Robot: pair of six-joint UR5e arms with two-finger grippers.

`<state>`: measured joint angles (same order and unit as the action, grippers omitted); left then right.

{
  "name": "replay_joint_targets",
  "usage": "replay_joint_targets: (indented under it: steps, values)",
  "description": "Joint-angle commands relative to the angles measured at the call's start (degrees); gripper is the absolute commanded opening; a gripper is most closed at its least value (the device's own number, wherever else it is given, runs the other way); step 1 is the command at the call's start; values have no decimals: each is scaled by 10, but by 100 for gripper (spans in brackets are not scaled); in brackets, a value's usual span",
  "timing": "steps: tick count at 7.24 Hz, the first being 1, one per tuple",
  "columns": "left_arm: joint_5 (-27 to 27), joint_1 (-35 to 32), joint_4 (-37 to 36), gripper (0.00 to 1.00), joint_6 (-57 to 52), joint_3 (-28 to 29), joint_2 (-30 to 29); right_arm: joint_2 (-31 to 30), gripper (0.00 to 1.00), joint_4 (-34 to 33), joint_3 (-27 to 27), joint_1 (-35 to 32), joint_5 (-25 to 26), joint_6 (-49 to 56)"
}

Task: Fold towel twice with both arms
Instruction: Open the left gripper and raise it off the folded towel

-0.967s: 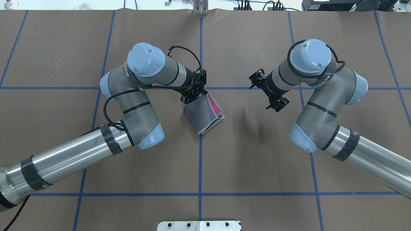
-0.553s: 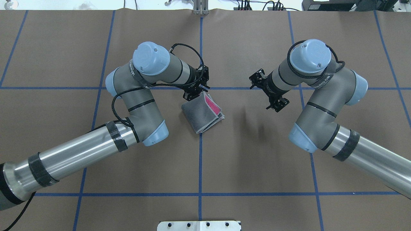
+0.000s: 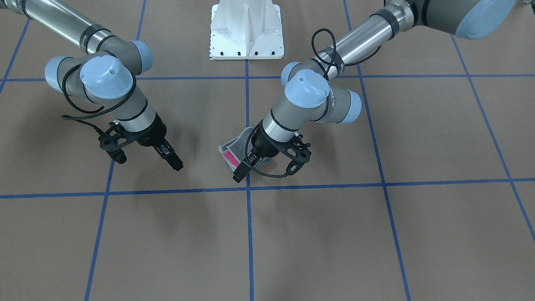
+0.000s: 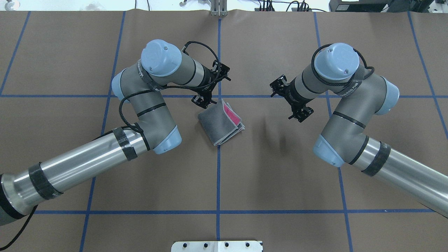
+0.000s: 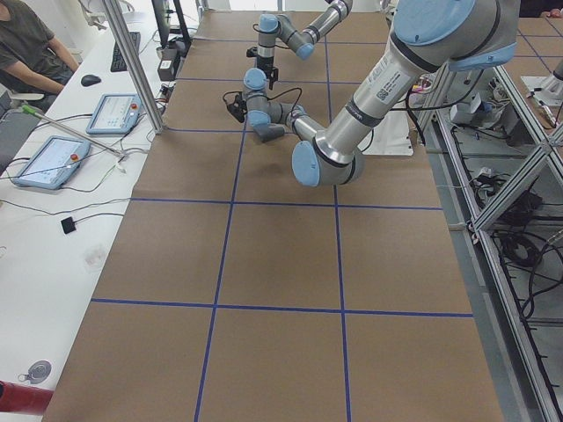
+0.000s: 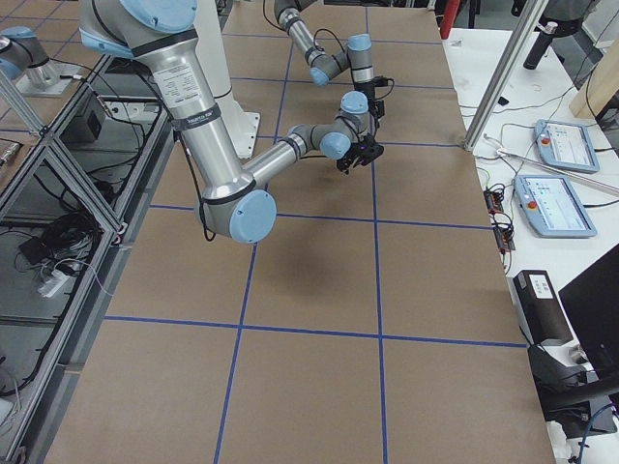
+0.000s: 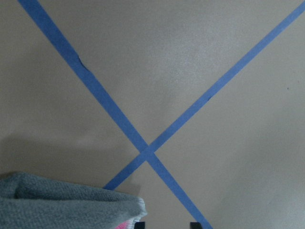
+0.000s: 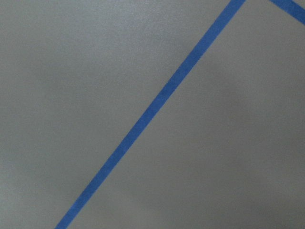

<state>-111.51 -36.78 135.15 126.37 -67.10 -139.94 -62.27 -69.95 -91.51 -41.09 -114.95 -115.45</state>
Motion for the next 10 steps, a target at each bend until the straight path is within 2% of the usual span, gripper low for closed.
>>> replay_joint_targets:
  steps: [1,3,10]
  values:
    - [-2,4,12,100,3,-14,19,10,100,2,-1,5,3,-7]
    - [0,14,39,100,8,-10,31,11,100,2,-1,7,3,-6]
    - [1,28,40,100,5,12,36,14,100,3,-1,8,1,-6]
